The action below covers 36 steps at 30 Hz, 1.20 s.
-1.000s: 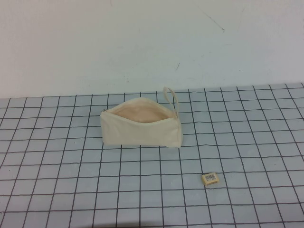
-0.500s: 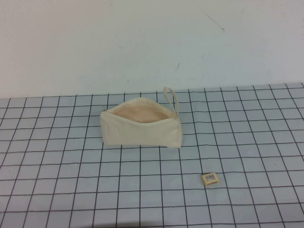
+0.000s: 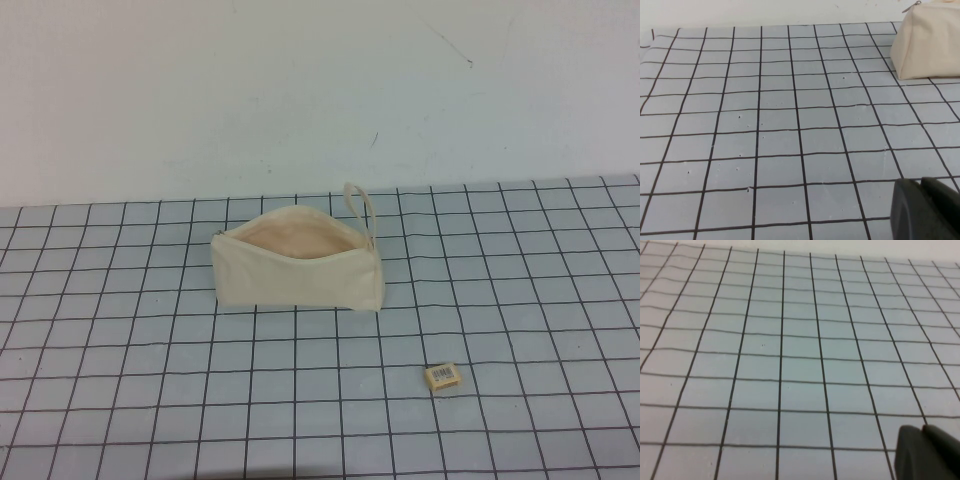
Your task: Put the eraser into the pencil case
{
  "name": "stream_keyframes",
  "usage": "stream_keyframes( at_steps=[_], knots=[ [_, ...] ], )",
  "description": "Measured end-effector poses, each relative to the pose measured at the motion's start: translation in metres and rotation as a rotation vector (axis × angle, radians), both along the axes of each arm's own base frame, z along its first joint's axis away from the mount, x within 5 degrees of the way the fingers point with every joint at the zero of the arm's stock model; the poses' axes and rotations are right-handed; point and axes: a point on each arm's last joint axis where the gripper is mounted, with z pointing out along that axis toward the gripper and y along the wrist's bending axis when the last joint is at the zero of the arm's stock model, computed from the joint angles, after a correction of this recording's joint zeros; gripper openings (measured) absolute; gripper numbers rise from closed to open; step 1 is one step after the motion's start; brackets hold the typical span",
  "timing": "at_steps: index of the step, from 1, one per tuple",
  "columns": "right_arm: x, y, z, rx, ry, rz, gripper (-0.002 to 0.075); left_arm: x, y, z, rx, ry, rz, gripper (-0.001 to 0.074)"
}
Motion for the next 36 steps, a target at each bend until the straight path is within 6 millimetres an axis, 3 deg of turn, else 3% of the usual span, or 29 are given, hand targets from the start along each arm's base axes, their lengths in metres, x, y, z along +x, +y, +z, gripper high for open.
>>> stream_keyframes(
  at_steps=[4, 14, 20, 24, 30, 36],
  knots=[
    [0.002, 0.000, 0.007, 0.015, -0.089, -0.005, -0.0001, 0.000, 0.000, 0.000, 0.000, 0.000, 0.000, -0.0001],
    [0.001, -0.005, 0.056, 0.001, -0.643, -0.052, -0.0001, 0.000, 0.000, 0.000, 0.000, 0.000, 0.000, -0.0001],
    [-0.004, -0.006, 0.067, -0.006, -0.766, -0.063, -0.0001, 0.000, 0.000, 0.000, 0.000, 0.000, 0.000, -0.0001],
    [-0.005, -0.005, 0.074, -0.010, -0.762, -0.059, -0.0001, 0.000, 0.000, 0.000, 0.000, 0.000, 0.000, -0.0001],
    [-0.018, -0.001, 0.125, -0.080, -0.673, -0.027, -0.0001, 0.000, 0.000, 0.000, 0.000, 0.000, 0.000, -0.0001],
    [-0.013, 0.001, 0.169, -0.075, -0.396, 0.010, -0.0001, 0.000, 0.000, 0.000, 0.000, 0.000, 0.000, -0.0001]
  ],
)
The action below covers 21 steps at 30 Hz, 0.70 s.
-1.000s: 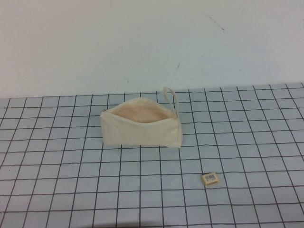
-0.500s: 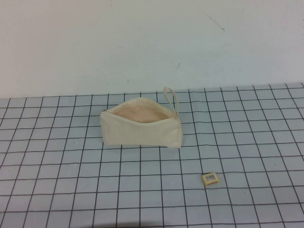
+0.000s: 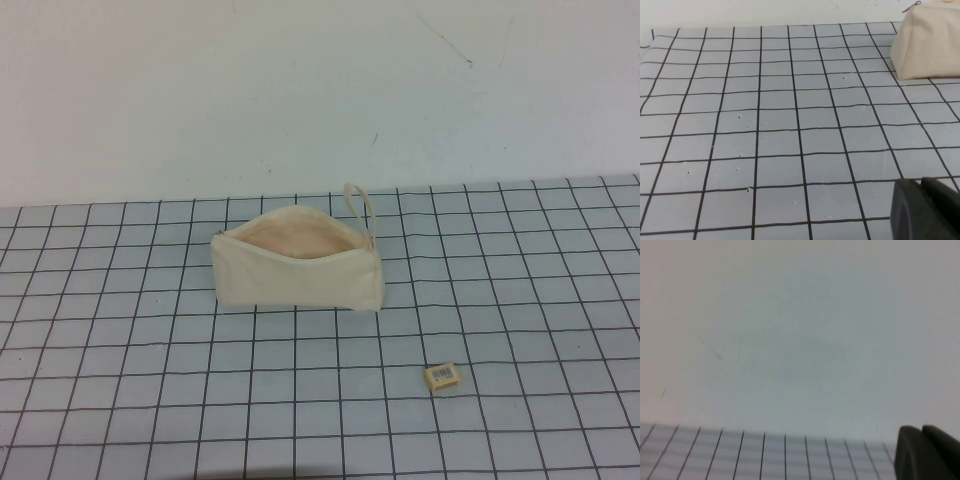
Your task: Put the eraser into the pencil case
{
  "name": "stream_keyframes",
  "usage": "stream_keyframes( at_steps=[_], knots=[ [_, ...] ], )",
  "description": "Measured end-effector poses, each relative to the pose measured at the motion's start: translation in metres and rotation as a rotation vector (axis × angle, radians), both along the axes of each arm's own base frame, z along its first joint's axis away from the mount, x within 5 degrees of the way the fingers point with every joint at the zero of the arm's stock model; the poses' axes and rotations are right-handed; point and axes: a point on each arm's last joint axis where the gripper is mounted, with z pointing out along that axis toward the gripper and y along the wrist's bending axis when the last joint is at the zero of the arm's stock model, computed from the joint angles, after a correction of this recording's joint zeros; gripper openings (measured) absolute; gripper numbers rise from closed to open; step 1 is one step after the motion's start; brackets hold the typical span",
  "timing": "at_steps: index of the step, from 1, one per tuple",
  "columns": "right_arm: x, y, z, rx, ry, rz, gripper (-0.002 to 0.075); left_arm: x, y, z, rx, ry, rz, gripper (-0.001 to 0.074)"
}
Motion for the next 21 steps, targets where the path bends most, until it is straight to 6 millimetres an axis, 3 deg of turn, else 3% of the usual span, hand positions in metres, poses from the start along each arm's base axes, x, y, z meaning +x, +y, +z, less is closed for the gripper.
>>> stream_keyframes(
  at_steps=[3, 7, 17, 19, 21],
  knots=[
    [0.022, 0.001, 0.011, 0.028, 0.252, 0.026, -0.0001, 0.000, 0.000, 0.000, 0.000, 0.000, 0.000, -0.0001],
    [0.042, 0.006, 0.008, 0.129, 0.430, 0.088, -0.0001, 0.000, 0.000, 0.000, 0.000, 0.000, 0.000, -0.0001],
    [0.097, 0.004, -0.016, 0.167, 0.640, 0.094, -0.0001, 0.000, 0.000, 0.000, 0.000, 0.000, 0.000, -0.0001],
    [0.113, 0.004, -0.024, 0.112, 0.709, 0.128, -0.0001, 0.000, 0.000, 0.000, 0.000, 0.000, 0.000, -0.0001],
    [0.144, 0.006, -0.037, 0.023, 0.814, 0.207, -0.0001, 0.000, 0.000, 0.000, 0.000, 0.000, 0.000, -0.0001]
  ],
)
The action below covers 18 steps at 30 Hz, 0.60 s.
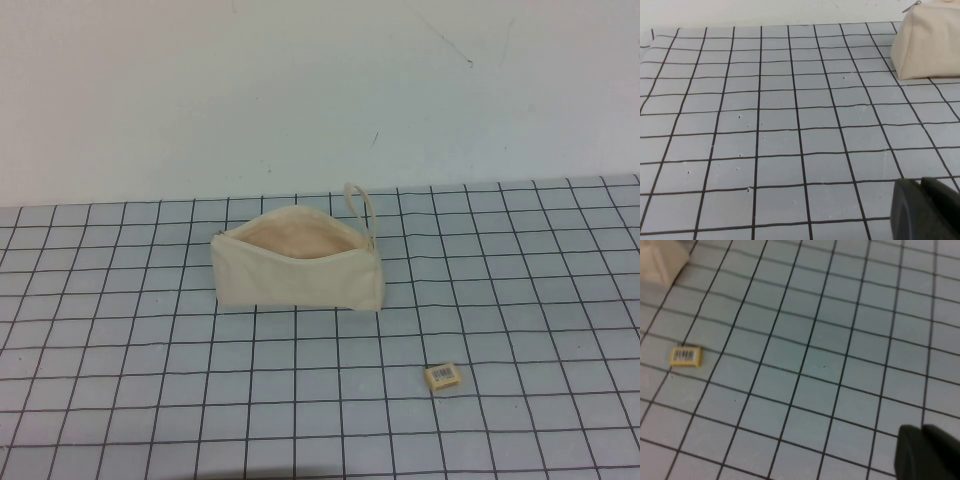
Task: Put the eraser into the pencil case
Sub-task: Pick up the eraser from the table
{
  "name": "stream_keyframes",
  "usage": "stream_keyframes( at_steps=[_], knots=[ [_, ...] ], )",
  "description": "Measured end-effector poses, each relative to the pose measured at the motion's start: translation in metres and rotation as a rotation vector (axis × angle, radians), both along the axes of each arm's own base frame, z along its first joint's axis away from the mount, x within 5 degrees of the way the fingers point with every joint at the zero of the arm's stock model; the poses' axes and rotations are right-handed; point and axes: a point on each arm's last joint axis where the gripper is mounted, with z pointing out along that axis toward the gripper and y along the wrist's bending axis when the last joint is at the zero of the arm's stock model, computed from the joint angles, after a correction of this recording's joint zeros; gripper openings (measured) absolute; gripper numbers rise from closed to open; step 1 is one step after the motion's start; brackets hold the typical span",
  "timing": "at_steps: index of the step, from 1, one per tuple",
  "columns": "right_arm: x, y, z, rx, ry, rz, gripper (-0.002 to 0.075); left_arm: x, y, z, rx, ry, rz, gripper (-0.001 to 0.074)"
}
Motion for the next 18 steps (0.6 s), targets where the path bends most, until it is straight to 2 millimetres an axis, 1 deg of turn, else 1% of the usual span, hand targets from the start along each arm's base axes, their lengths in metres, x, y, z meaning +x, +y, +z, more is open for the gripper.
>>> stream_keyframes(
  at_steps=[2, 5, 7, 9, 12, 14, 18],
  knots=[
    [0.023, 0.000, -0.009, -0.025, 0.055, 0.061, -0.0001, 0.000, 0.000, 0.000, 0.000, 0.000, 0.000, -0.0001],
    [0.052, 0.001, -0.023, -0.006, 0.129, 0.091, -0.0001, 0.000, 0.000, 0.000, 0.000, 0.000, 0.000, -0.0001],
    [0.070, 0.007, -0.031, 0.006, 0.168, 0.119, -0.0001, 0.000, 0.000, 0.000, 0.000, 0.000, 0.000, -0.0001],
    [0.085, 0.017, -0.044, 0.017, 0.218, 0.159, -0.0001, 0.000, 0.000, 0.000, 0.000, 0.000, 0.000, -0.0001],
    [0.102, 0.047, -0.057, 0.021, 0.251, 0.246, -0.0001, 0.000, 0.000, 0.000, 0.000, 0.000, 0.000, -0.0001],
    [0.109, 0.074, -0.066, 0.007, 0.263, 0.327, -0.0001, 0.000, 0.000, 0.000, 0.000, 0.000, 0.000, -0.0001],
    [0.115, 0.126, -0.077, -0.044, 0.260, 0.466, -0.0001, 0.000, 0.000, 0.000, 0.000, 0.000, 0.000, -0.0001]
  ],
)
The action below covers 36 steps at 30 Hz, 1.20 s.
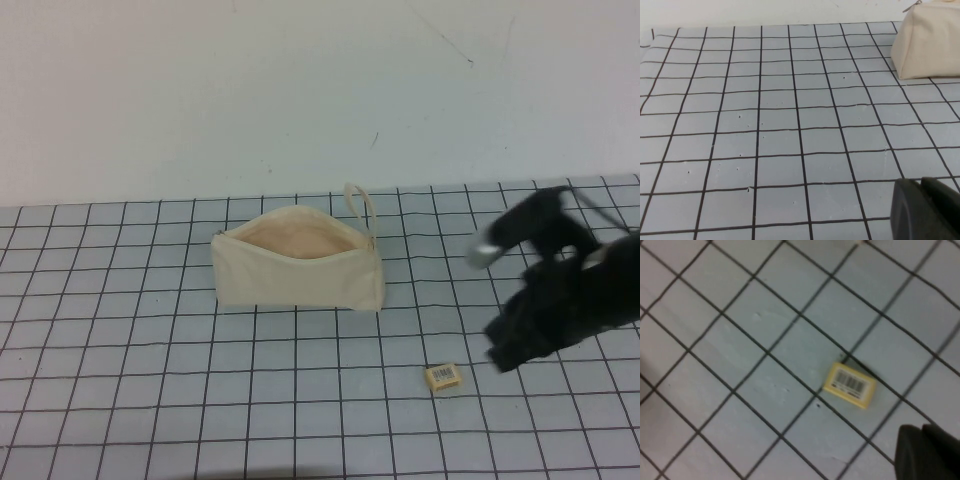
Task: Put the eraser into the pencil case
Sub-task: Pick up the eraser from the table
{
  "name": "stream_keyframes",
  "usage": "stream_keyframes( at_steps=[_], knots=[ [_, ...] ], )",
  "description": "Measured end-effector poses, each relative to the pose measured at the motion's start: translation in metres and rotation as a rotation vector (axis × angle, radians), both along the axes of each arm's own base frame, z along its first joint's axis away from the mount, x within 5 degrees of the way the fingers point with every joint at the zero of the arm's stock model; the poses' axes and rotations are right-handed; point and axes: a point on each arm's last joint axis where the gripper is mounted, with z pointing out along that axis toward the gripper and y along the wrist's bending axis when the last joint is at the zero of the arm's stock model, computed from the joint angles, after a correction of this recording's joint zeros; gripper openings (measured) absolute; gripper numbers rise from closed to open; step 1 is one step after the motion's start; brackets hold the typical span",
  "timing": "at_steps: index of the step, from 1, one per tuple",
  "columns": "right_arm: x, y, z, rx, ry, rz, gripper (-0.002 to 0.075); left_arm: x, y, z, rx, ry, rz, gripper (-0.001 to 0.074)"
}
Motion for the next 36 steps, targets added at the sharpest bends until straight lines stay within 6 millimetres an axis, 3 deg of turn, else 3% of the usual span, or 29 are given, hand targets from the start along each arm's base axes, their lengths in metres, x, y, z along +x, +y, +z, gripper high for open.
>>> stream_keyframes(
  at_steps=[3, 5, 11, 15, 21, 28, 31, 36],
  knots=[
    [0.003, 0.026, -0.011, -0.029, -0.005, 0.036, 0.0008, 0.000, 0.000, 0.000, 0.000, 0.000, 0.000, -0.0001],
    [0.006, 0.036, -0.018, -0.020, 0.018, 0.008, 0.0057, 0.000, 0.000, 0.000, 0.000, 0.000, 0.000, -0.0001],
    [0.019, 0.043, -0.041, -0.004, 0.077, -0.089, 0.0390, 0.000, 0.000, 0.000, 0.000, 0.000, 0.000, -0.0001],
    [0.024, 0.044, -0.058, -0.014, 0.089, -0.105, 0.0476, 0.000, 0.000, 0.000, 0.000, 0.000, 0.000, -0.0001],
    [0.029, 0.046, -0.077, -0.028, 0.105, -0.119, 0.0492, 0.000, 0.000, 0.000, 0.000, 0.000, 0.000, -0.0001],
    [0.030, 0.049, -0.085, 0.002, 0.140, -0.158, 0.0478, 0.000, 0.000, 0.000, 0.000, 0.000, 0.000, -0.0001],
    [0.031, 0.049, -0.086, 0.004, 0.138, -0.160, 0.0440, 0.000, 0.000, 0.000, 0.000, 0.000, 0.000, -0.0001],
    [0.032, 0.051, -0.088, 0.010, 0.135, -0.166, 0.0311, 0.000, 0.000, 0.000, 0.000, 0.000, 0.000, -0.0001]
  ],
)
